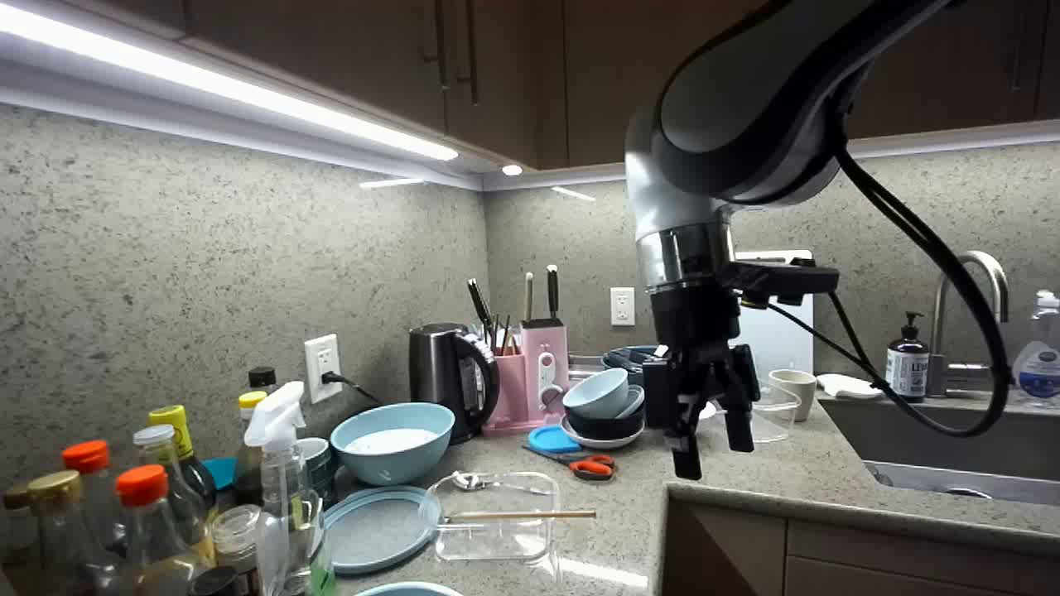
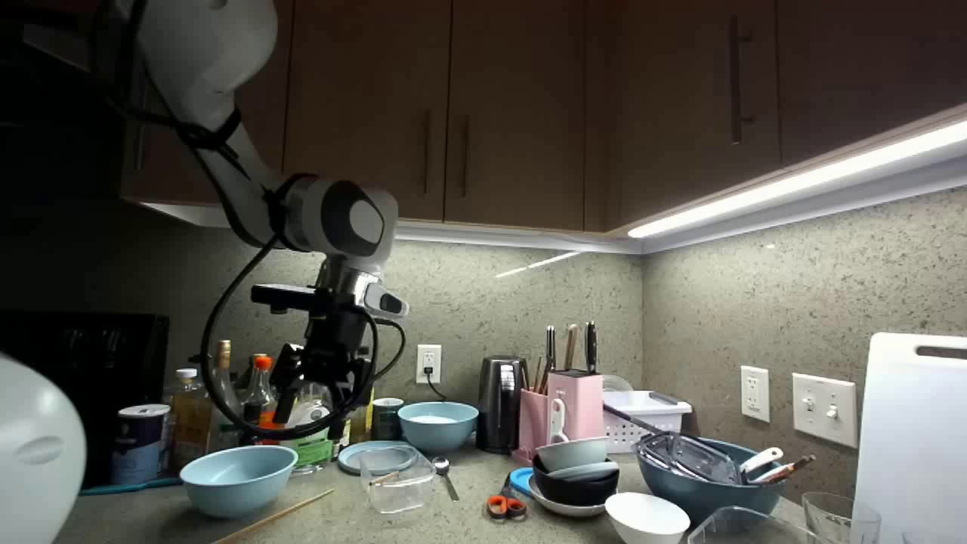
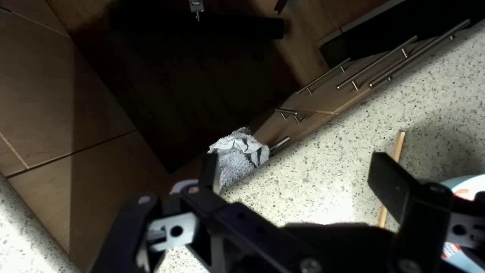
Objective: Put the chopstick in the Bowl
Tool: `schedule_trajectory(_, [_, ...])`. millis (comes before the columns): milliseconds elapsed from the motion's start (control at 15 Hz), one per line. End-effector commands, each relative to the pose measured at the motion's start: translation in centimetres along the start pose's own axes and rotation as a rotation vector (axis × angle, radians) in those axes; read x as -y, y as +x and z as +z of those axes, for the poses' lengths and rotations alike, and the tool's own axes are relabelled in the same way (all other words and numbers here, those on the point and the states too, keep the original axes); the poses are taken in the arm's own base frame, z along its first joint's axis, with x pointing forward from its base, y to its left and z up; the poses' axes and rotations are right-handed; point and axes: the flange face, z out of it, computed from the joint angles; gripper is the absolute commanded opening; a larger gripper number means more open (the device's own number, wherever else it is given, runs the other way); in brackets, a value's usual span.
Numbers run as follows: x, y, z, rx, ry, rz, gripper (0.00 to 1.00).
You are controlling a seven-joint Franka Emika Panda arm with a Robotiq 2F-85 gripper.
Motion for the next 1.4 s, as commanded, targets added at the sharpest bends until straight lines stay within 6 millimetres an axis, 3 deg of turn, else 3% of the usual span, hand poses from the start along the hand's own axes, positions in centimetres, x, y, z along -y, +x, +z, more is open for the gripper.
schedule_trajectory(0, [0.0, 0.0, -0.1, 0.001, 0.000, 0.000, 1.00])
schedule_trajectory(267, [0.0, 0.0, -0.1, 0.001, 0.000, 0.000, 1.00])
schedule_trajectory(400, [1.0, 0.8, 1.3, 0.039, 0.021, -0.004, 1.00])
schedule_trajectory(667, [4.2, 2.7, 5.6, 0.073, 0.032, 0.026, 1.00])
schedule_trajectory(1133, [15.3, 5.5, 18.4, 0.071, -0.010, 0.038, 1.00])
schedule_trajectory(1200, [13.1, 4.2, 15.8, 0.075, -0.010, 0.015, 1.00])
schedule_trajectory(1333, [14.3, 4.5, 17.8, 0.095, -0.014, 0.006, 1.00])
